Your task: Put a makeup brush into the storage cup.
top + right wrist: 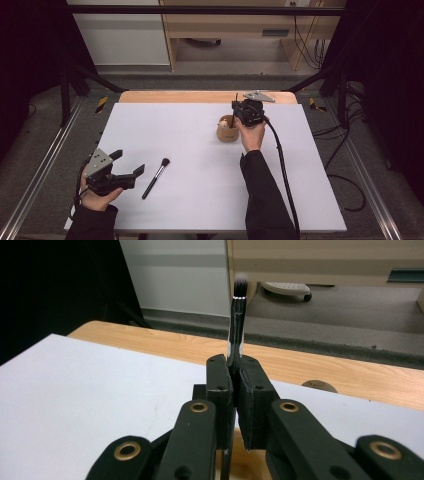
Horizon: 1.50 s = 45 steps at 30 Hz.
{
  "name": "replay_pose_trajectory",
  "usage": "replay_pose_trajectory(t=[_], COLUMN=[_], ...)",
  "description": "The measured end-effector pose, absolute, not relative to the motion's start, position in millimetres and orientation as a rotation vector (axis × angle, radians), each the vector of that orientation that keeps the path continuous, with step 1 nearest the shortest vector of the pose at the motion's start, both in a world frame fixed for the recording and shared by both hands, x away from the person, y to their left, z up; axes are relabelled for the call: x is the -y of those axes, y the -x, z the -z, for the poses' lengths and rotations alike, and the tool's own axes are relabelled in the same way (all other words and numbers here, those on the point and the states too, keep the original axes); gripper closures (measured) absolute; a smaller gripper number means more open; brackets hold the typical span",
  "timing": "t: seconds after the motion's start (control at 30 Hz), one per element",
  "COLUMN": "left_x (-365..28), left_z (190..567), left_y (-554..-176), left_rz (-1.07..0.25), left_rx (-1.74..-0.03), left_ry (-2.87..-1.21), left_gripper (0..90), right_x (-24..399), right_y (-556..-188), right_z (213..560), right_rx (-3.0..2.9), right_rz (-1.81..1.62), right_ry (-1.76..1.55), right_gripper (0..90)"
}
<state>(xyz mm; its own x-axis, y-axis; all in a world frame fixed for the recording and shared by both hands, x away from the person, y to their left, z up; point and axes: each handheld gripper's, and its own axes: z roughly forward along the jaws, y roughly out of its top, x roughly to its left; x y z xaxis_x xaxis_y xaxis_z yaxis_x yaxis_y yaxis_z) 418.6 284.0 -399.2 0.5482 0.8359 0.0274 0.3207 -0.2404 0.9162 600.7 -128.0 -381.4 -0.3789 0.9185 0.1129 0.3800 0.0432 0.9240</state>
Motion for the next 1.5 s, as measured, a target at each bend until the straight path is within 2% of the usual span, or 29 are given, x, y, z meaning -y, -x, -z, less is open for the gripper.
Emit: replay_pose_trajectory(t=[0.57, 0.93, 1.07, 1.5], left_x=[-283.5, -281.9, -281.5, -279.7], left_z=[398.8, 399.2, 399.2, 399.6], left_y=[-418.0, -418.1, -418.0, -418.2], left_rz=[-0.662, -0.661, -0.664, -0.663], left_rx=[-0.952, -0.953, -0.953, -0.948], left_ry=[-1.808, -1.808, -1.808, -1.817], left_gripper=[8.0, 8.0, 8.0, 7.9], right_x=[122.0, 132.2, 134.7, 137.9], right_y=[-601.1, -592.8, -582.9, -542.6], right_z=[392.2, 393.0, 386.0, 364.5], right_rx=[-1.865, -1.896, -1.904, -1.972], right_rz=[-1.237, -1.244, -1.291, -1.402], right_ry=[-1.338, -1.345, -1.301, -1.165], right_gripper=[84.9, 79.4, 76.4, 54.0])
